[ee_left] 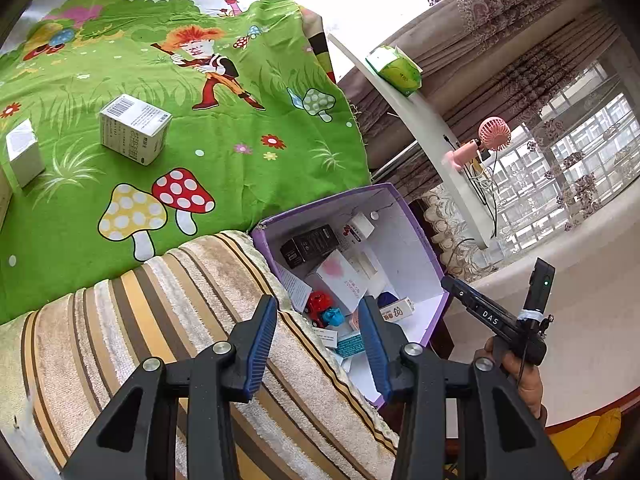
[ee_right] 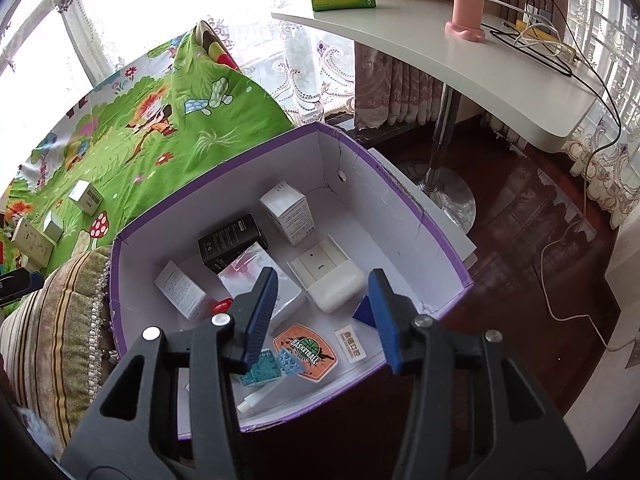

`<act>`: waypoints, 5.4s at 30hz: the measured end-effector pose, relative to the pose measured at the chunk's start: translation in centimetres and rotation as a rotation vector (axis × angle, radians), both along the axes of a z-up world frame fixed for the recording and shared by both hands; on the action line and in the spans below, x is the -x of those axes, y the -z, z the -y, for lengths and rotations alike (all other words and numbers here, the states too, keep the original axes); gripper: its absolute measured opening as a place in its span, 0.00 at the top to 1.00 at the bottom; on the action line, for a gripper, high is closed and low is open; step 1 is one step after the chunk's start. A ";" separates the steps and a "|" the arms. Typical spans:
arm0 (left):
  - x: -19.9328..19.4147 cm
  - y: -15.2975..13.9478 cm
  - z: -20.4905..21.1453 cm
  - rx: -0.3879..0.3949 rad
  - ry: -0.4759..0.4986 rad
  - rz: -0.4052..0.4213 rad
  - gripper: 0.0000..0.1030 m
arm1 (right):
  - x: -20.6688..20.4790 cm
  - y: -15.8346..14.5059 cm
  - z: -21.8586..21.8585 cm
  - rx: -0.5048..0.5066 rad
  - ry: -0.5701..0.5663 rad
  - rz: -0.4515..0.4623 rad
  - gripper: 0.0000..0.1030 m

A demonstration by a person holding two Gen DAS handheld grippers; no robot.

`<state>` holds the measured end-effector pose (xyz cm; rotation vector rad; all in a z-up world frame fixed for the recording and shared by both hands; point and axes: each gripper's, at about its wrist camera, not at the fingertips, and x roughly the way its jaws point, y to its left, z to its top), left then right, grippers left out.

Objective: Organize rigid objects
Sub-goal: 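Move both open grippers back to the remaining boxes on the bed, then grasp the white printed box with the left gripper while the right grasps the barcode box, then carry both boxes into the purple box and open both grippers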

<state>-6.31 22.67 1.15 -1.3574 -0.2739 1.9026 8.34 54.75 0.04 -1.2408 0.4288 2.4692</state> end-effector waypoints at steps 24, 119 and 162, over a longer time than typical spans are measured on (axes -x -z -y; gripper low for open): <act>2.0 -0.4 14.8 -0.046 -0.320 -0.026 0.57 | 5.5 -2.3 10.5 -0.030 -0.259 -0.016 0.38; 7.0 0.6 22.6 0.378 -0.680 -0.220 0.51 | 21.8 -0.3 31.0 -0.099 -0.719 0.002 0.57; -1.4 -1.5 -8.2 0.205 0.134 -0.266 0.51 | 4.2 -2.4 2.2 -0.071 -0.079 -0.039 0.57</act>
